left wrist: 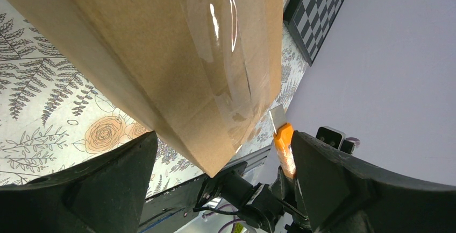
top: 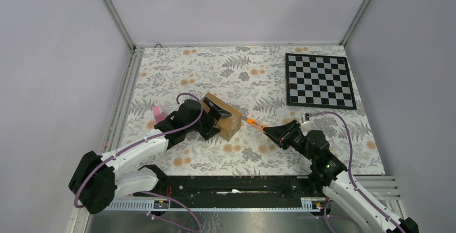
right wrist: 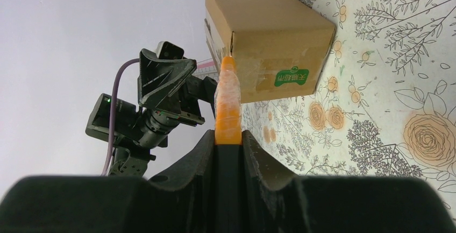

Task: Unpack the express box
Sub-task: Cut the express box at the center of the board.

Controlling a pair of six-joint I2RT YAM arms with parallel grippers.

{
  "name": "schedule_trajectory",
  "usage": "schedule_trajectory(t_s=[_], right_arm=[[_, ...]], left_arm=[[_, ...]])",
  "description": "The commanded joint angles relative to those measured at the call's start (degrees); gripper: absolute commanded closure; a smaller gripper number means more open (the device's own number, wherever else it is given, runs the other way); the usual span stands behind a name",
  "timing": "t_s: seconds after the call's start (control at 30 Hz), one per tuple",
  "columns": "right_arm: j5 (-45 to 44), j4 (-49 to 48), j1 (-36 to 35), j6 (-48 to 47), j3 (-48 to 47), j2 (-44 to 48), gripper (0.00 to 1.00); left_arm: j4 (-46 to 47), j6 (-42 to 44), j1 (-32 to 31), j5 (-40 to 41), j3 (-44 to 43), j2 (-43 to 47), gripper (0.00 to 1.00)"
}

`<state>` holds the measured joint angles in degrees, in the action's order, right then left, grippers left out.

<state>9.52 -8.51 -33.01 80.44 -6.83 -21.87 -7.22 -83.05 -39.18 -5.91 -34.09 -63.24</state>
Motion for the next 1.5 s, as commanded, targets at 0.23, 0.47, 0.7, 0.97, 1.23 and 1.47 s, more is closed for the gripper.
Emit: schedule_trajectory(t_s=[0.23, 0.47, 0.7, 0.97, 1.23, 1.47], right_arm=[[-1.38, -2.43, -0.12, 0.06, 0.41, 0.54, 1.0], [-1.21, -2.63, -0.09, 0.05, 0.58, 0.35, 1.0], [-1.26, -3.08, -0.08, 0.3, 1.17, 0.34, 1.0], [-1.17, -3.99, -0.1, 0.6, 0.99, 0.19, 1.0], [-1.27, -3.81, -0.09, 0.6, 0.92, 0.49, 1.0], [-1.17, -6.34, -0.12, 0.85, 1.62, -1.24, 1.0]], left_arm=[[1.98, -0.98, -0.28, -0.58, -0.49, -0.16, 0.01], [1.89, -1.15, -0.28, -0.57, -0.47, -0.07, 0.01], [1.88, -1.15, -0.23, -0.59, -0.63, -0.22, 0.01], [1.78, -1.15, -0.23, -0.55, -0.63, -0.3, 0.02], [1.73, -1.15, -0.23, -0.67, -0.79, -0.43, 0.02], [1.99, -1.07, -0.28, -1.05, -1.05, -1.06, 0.02]])
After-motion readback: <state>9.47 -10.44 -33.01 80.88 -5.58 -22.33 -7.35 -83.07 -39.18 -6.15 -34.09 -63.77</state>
